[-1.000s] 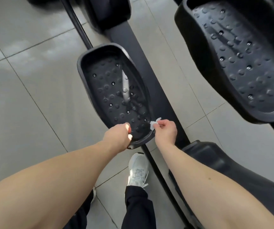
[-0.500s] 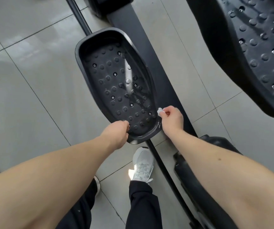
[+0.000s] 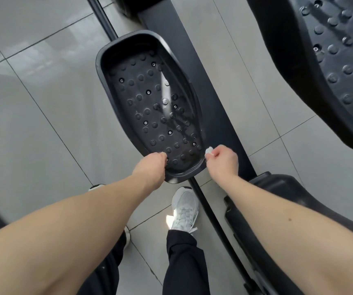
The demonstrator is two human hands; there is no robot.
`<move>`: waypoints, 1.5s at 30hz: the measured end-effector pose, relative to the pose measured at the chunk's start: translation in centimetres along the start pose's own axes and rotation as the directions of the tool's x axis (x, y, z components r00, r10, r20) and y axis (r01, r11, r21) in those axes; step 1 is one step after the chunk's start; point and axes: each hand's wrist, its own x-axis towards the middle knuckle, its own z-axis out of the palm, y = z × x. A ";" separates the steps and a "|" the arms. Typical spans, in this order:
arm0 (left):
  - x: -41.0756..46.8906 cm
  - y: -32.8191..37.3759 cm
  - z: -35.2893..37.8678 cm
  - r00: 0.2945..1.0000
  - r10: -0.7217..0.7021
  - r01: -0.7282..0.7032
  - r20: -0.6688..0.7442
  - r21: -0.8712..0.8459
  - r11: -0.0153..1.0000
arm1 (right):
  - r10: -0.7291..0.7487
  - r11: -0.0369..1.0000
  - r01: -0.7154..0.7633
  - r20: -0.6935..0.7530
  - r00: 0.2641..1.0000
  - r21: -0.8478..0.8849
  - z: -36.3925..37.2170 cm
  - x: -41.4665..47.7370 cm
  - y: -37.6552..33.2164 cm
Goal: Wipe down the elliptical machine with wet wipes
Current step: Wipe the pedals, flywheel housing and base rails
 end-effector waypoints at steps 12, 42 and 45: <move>0.1 -0.2 0.4 1.000 0.001 -0.002 -0.024 -0.010 1.000 | 0.063 0.998 -0.062 -0.016 0.998 0.031 -0.2 0.1 -0.8; -1.6 -0.5 -1.5 0.999 0.017 -0.012 0.045 -0.122 0.993 | -0.036 0.999 0.035 0.034 0.999 0.015 -0.3 1.2 -2.5; -1.5 -1.0 -1.7 0.999 0.021 -0.018 0.027 -0.119 0.993 | -0.059 0.996 0.059 0.000 0.998 0.067 -1.3 2.2 -5.0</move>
